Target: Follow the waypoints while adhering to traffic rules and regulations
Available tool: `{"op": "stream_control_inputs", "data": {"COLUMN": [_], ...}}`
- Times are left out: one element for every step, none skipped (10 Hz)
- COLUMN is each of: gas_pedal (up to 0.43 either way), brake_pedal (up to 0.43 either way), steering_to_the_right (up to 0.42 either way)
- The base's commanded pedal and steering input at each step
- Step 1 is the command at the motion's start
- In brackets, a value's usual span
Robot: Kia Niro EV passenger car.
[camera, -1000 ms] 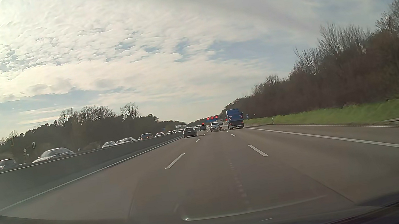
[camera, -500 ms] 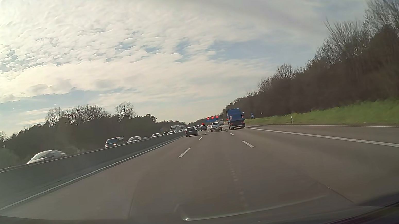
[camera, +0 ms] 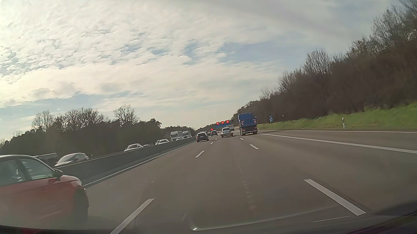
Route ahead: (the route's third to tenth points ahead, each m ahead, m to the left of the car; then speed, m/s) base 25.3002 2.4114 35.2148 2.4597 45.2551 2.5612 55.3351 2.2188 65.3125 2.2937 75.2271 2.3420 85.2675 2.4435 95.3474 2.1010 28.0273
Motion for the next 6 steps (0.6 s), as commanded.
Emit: {"op": "stream_control_inputs", "data": {"gas_pedal": [0.268,0.28,0.287,0.287,0.311,0.319], "brake_pedal": [0.0,0.0,0.0,0.0,0.0,0.0], "steering_to_the_right": [-0.002,-0.002,-0.002,-0.002,-0.002,-0.002]}}
